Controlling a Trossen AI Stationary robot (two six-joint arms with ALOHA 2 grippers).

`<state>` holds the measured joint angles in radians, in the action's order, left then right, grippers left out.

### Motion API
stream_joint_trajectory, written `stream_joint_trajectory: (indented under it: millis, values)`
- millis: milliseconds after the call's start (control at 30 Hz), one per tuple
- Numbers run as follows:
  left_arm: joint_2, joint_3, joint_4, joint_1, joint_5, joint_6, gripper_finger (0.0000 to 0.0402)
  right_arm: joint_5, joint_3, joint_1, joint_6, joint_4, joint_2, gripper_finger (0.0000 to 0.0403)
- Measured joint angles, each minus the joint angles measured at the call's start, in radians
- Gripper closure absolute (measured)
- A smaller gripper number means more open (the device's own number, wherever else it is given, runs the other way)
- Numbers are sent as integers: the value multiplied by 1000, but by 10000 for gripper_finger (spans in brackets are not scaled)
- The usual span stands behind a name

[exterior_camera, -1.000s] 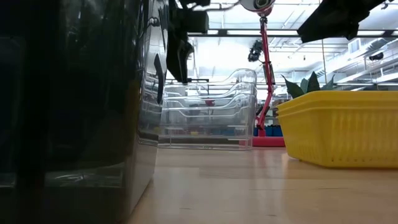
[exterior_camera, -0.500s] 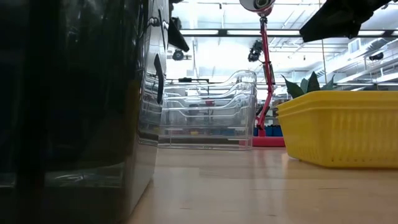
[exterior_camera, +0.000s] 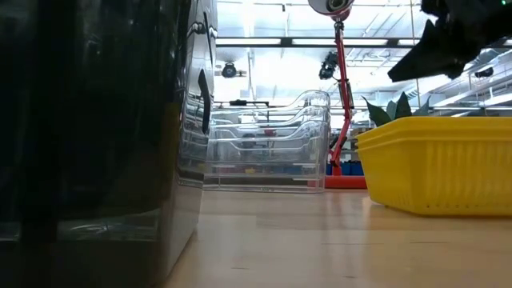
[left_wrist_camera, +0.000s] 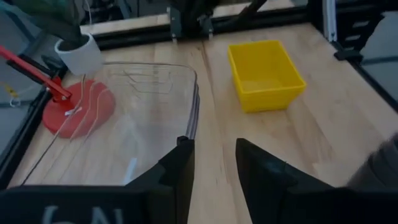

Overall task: Stack baskets by color
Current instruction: Return to Home Position

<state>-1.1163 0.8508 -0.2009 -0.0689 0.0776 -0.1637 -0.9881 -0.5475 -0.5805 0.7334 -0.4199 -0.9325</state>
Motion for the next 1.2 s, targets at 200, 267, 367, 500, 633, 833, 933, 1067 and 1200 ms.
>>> stream_joint_trajectory:
  millis: [200, 267, 367, 500, 633, 833, 933, 1067, 1200]
  values:
    - [143, -145, 129, 0, 0, 30, 279, 95, 120, 30, -139, 190, 97, 370]
    - [190, -192, 153, 0, -1, 45, 279, 133, 157, 46, -194, 271, 138, 388]
    - [250, -249, 204, 0, -1, 62, 279, 161, 212, 73, -256, 334, 216, 397]
    - [331, -309, 239, 0, -4, 87, 279, 175, 266, 110, -283, 351, 317, 393]
    - [425, -395, 292, 1, -13, 79, 279, 192, 338, 129, -337, 406, 407, 396]
    - [574, -573, 473, 1, -4, 63, 279, 232, 488, 159, -437, 619, 538, 397]
    - [654, -667, 542, 1, 11, 75, 279, 251, 541, 196, -469, 691, 582, 397]
    - [760, -745, 604, 1, 25, 112, 282, 269, 540, 258, -474, 654, 612, 397]
    - [856, -809, 623, 1, 27, 160, 300, 354, 541, 311, -534, 674, 658, 397]
